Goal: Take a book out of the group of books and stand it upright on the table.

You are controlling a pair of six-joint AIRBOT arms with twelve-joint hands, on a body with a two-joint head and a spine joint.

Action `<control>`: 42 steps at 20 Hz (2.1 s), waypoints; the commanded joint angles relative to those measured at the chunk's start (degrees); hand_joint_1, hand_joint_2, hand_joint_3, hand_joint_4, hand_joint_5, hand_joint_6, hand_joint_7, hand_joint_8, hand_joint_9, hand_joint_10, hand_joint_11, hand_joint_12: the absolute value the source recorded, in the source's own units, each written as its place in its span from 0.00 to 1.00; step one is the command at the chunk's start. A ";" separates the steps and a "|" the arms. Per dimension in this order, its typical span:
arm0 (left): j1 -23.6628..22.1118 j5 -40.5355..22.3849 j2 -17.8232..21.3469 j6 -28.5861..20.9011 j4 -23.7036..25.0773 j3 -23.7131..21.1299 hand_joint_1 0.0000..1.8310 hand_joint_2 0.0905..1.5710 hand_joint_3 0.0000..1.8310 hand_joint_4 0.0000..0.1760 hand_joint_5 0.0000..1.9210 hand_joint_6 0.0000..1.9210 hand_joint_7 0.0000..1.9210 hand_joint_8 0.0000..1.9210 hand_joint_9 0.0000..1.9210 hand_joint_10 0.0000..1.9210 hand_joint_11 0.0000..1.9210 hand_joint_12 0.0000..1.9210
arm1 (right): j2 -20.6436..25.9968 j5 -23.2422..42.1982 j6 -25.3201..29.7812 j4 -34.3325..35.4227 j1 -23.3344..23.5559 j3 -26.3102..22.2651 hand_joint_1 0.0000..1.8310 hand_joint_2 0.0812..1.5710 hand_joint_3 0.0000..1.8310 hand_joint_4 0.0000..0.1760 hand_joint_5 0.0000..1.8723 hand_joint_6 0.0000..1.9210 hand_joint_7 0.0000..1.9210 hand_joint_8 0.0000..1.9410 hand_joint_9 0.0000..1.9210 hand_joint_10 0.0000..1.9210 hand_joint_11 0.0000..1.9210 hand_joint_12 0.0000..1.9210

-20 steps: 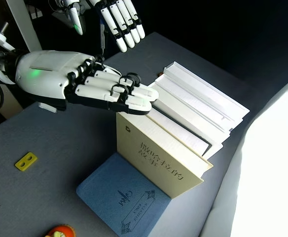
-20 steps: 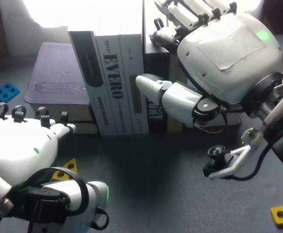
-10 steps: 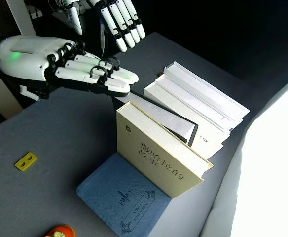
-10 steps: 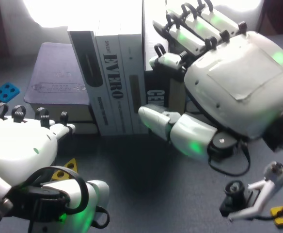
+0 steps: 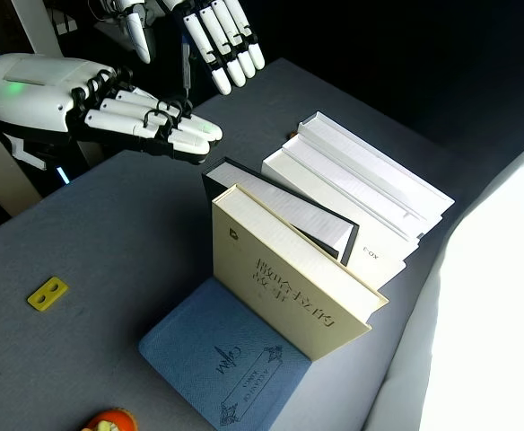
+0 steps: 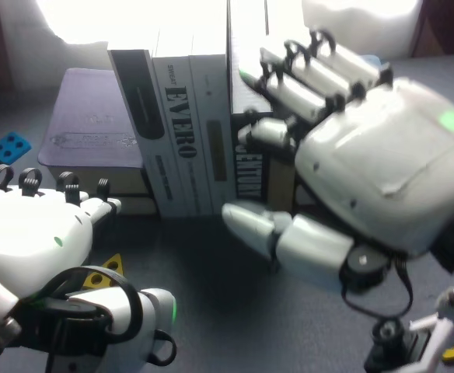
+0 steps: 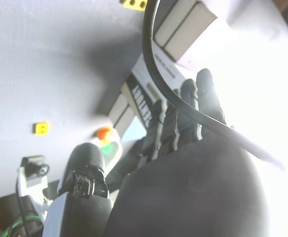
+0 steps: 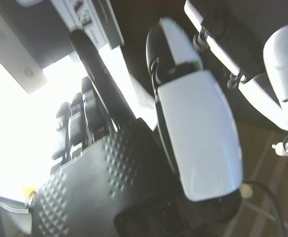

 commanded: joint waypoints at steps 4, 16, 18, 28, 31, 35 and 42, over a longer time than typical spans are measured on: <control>-0.57 0.61 0.01 -0.43 4.36 -0.03 0.01 0.85 0.00 0.00 0.02 0.00 0.01 0.00 0.00 0.00 0.01 0.01 | 0.21 6.32 0.92 -5.05 3.14 0.71 0.00 0.80 0.00 0.00 0.31 0.10 0.05 0.00 0.00 0.00 0.00 0.00; -0.65 0.56 -0.01 -0.43 4.38 0.07 0.02 0.85 0.00 0.00 0.03 0.00 0.02 0.00 0.00 0.00 0.01 0.01 | -4.79 7.15 -0.76 -6.78 -1.84 6.25 0.00 0.80 0.00 0.00 0.28 0.08 0.06 0.00 0.00 0.00 0.00 0.00; -0.64 0.26 0.00 -0.43 4.37 0.14 0.01 0.85 0.00 0.00 0.02 0.00 0.01 0.00 0.00 0.00 0.00 0.01 | -4.56 6.76 -1.93 -6.65 -2.77 4.86 0.00 0.80 0.00 0.00 0.28 0.08 0.05 0.00 0.00 0.00 0.00 0.00; -0.64 0.02 0.00 -0.42 4.37 0.15 0.01 0.85 0.00 0.00 0.01 0.00 0.01 0.00 0.00 0.00 0.00 0.00 | -3.80 4.12 -7.09 -3.15 -8.17 -0.19 0.00 0.80 0.00 0.00 0.28 0.07 0.05 0.00 0.00 0.00 0.00 0.00; -0.64 0.02 0.00 -0.41 4.37 0.12 0.00 0.85 0.00 0.00 0.02 0.00 0.02 0.00 0.00 0.00 0.01 0.00 | -3.80 3.35 -7.84 -3.15 -9.58 -0.73 0.00 0.80 0.00 0.00 0.30 0.08 0.06 0.00 0.00 0.00 0.00 0.00; -0.63 0.02 0.00 -0.41 4.37 0.09 0.01 0.85 0.00 0.00 0.02 0.00 0.02 0.00 0.00 0.00 0.01 0.01 | -3.81 0.92 -10.81 -0.56 -11.11 -0.69 0.00 0.80 0.00 0.00 0.29 0.07 0.06 0.00 0.00 0.00 0.00 0.00; -0.63 0.02 -0.01 -0.41 4.37 -0.01 0.00 0.85 0.00 0.00 0.02 0.00 0.01 0.00 0.00 0.00 0.00 0.00 | -4.71 -1.77 -12.47 -0.53 -13.93 1.44 0.00 0.80 0.00 0.00 0.29 0.07 0.06 0.00 0.00 0.00 0.00 0.00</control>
